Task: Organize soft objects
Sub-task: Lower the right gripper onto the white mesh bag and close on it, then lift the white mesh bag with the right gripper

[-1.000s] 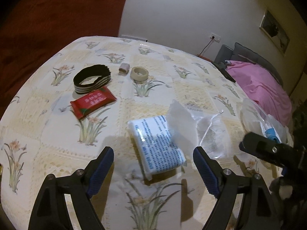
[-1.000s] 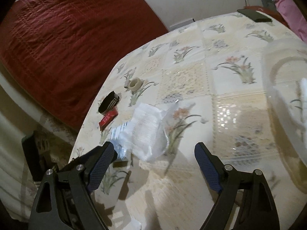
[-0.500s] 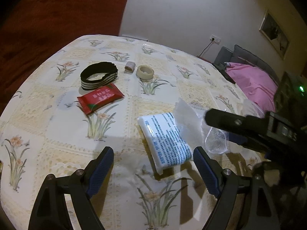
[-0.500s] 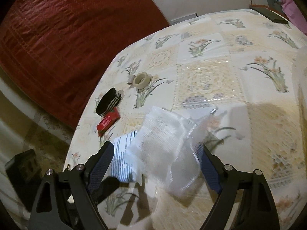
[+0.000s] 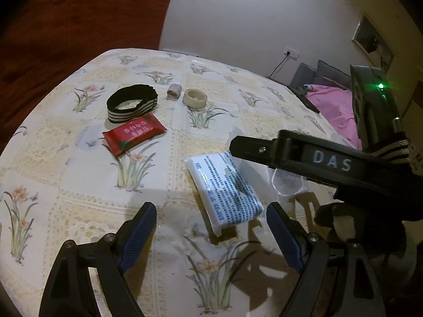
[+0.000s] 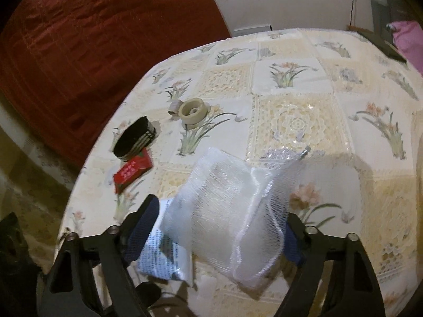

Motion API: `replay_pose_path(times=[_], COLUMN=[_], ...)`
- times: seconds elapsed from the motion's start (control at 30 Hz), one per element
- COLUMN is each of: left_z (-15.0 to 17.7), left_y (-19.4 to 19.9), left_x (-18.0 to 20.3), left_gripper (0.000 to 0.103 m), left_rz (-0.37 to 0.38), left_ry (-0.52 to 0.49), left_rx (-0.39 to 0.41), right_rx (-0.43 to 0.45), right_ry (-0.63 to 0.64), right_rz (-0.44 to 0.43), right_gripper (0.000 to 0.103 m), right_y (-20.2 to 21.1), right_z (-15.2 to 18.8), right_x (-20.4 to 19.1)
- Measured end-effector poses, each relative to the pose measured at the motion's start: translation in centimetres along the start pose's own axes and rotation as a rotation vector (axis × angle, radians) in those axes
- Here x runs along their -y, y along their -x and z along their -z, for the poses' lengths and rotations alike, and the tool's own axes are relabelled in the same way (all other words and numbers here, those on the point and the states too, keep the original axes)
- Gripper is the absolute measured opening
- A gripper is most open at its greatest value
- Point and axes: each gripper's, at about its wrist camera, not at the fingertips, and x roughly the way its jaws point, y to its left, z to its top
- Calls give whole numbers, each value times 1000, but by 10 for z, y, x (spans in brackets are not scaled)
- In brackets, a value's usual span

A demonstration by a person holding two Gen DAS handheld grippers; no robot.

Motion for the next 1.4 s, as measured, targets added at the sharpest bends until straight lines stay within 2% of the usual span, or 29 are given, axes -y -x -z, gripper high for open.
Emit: replay_pose_path(times=[0.13, 0.27, 0.47, 0.73, 0.93, 1.0, 1.07, 1.13, 1.27, 1.4], left_z=[0, -1, -2, -6, -9, -10, -10, -10, -9, -8], left_y=[-1, -2, -4, -6, -7, -7, -4, -2, 3, 9], left_x=[0, -1, 0, -1, 1, 0, -3, -6, -14, -28], left_gripper=[89, 89, 89, 90, 90, 90, 90, 90, 90, 90], left_rz=[1, 3, -7, -7, -10, -12, -15, -18, -29, -50], left_ry=[4, 9, 4, 21, 22, 25, 33, 39, 44, 64], left_rx=[-3, -11, -18, -18, -16, -14, -7, -2, 1, 10], right_rx=[9, 17, 41, 78, 67, 44, 24, 24, 24, 2], right_ry=[26, 1, -34, -55, -79, -109, -129, -123, -68, 24], right_rz=[39, 29, 10, 10, -29, -51, -81, -91, -98, -59], right_gripper=[61, 40, 25, 18, 19, 25, 47, 57, 69, 74], right_y=[1, 7, 23, 43, 47, 42, 36, 35, 33, 25], right_z=[1, 3, 11, 17, 22, 24, 26, 25, 22, 28], right_x=[2, 14, 31, 46, 54, 57, 57, 51, 30, 9])
